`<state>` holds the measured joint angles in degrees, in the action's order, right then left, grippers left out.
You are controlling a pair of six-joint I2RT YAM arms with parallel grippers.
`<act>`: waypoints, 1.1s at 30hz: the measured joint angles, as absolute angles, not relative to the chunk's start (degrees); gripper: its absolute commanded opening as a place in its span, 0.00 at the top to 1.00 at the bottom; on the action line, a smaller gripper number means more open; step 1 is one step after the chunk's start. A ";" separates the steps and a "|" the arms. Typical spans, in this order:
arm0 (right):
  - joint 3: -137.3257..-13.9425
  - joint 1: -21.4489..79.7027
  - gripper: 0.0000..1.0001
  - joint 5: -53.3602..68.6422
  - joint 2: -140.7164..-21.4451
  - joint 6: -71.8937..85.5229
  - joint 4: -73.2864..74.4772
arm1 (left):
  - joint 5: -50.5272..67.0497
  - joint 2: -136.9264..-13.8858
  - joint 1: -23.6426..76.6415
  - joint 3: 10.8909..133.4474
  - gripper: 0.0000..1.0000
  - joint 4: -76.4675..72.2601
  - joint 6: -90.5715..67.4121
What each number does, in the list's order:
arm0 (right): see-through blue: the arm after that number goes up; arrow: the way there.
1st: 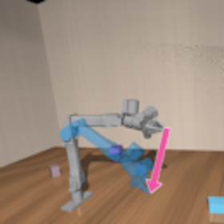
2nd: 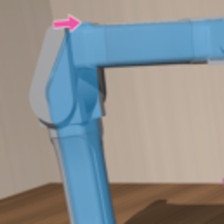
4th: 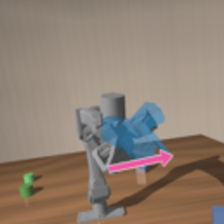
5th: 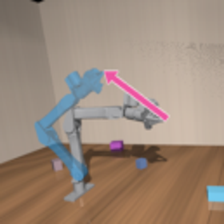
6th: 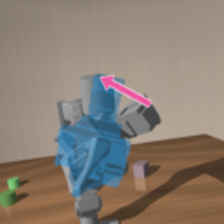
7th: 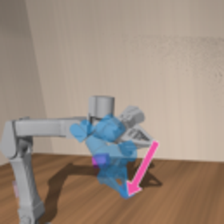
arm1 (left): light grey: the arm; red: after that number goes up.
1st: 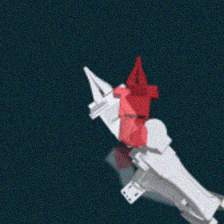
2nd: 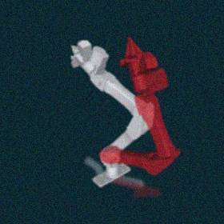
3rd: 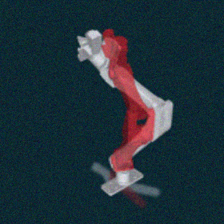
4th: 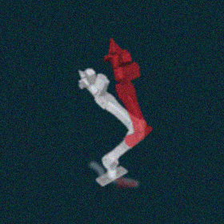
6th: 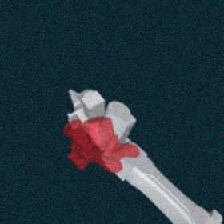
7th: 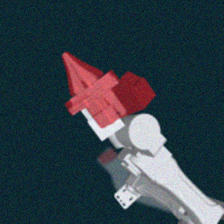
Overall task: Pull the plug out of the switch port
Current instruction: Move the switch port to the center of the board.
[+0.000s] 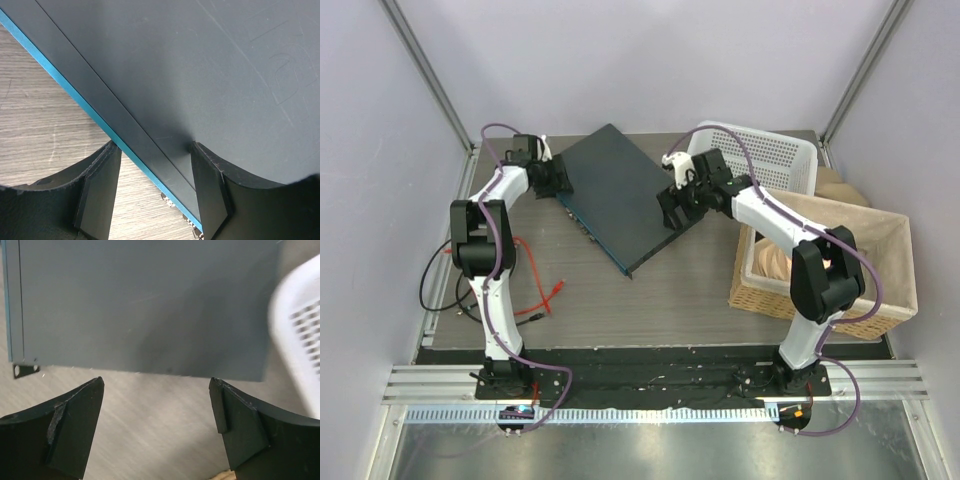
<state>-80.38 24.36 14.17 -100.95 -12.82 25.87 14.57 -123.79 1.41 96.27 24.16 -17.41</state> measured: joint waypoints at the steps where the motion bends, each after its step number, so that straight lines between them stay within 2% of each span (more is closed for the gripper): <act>1: -79.40 24.91 0.01 14.17 -100.97 -12.29 25.91 | 14.59 -123.66 1.41 96.09 0.39 24.08 -17.41; 8: -78.13 25.28 0.00 7.44 -104.79 -10.24 26.44 | 15.03 -123.13 1.65 95.29 0.39 24.05 -17.32; 18: -89.78 21.93 0.01 2.96 -115.98 -8.62 26.30 | 15.70 -122.50 1.76 94.15 0.39 23.79 -15.99; 27: -92.12 21.30 0.00 6.07 -118.54 -7.95 26.06 | 16.75 -121.95 1.78 92.95 0.39 23.31 -16.01; 33: -87.72 21.15 0.01 8.49 -116.77 -7.49 21.91 | 18.11 -120.70 2.04 90.80 0.39 22.90 -16.05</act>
